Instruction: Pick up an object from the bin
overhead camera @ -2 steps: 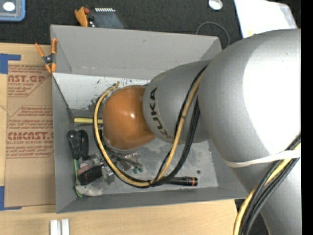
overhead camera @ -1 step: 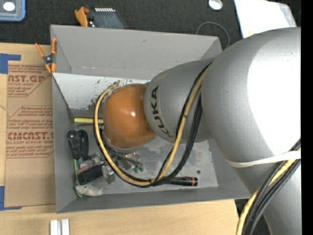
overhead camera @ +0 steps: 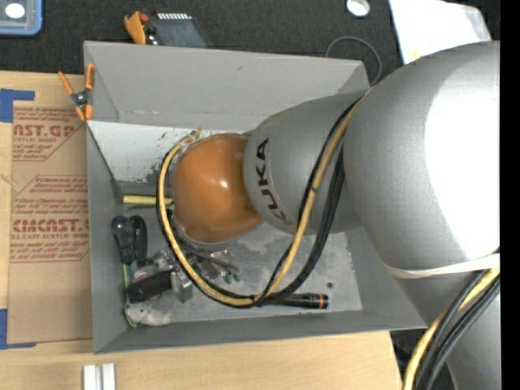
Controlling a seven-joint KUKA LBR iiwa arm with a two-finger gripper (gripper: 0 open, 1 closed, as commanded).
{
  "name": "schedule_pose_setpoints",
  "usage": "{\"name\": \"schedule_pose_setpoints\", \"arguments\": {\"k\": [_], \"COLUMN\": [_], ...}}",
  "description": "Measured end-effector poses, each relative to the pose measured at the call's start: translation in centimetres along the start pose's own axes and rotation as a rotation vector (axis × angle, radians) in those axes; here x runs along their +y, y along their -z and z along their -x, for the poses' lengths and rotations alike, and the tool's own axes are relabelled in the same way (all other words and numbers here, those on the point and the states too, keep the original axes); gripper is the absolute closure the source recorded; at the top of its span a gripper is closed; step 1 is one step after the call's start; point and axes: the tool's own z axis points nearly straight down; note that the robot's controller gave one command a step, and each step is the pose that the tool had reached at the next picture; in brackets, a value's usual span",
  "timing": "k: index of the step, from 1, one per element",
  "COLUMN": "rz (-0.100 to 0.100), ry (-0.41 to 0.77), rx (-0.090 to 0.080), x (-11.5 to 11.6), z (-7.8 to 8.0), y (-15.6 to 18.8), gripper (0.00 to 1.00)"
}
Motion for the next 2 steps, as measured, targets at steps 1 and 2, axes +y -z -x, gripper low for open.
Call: {"name": "schedule_pose_setpoints", "arguments": {"k": [1, 2], "rz": [0.000, 0.000], "ry": [0.000, 0.001], "rx": [0.004, 0.000], "x": [0.1, 0.1], "z": [-0.1, 0.0], "y": [2.8, 5.1], "gripper": [1.00, 1.00]}}
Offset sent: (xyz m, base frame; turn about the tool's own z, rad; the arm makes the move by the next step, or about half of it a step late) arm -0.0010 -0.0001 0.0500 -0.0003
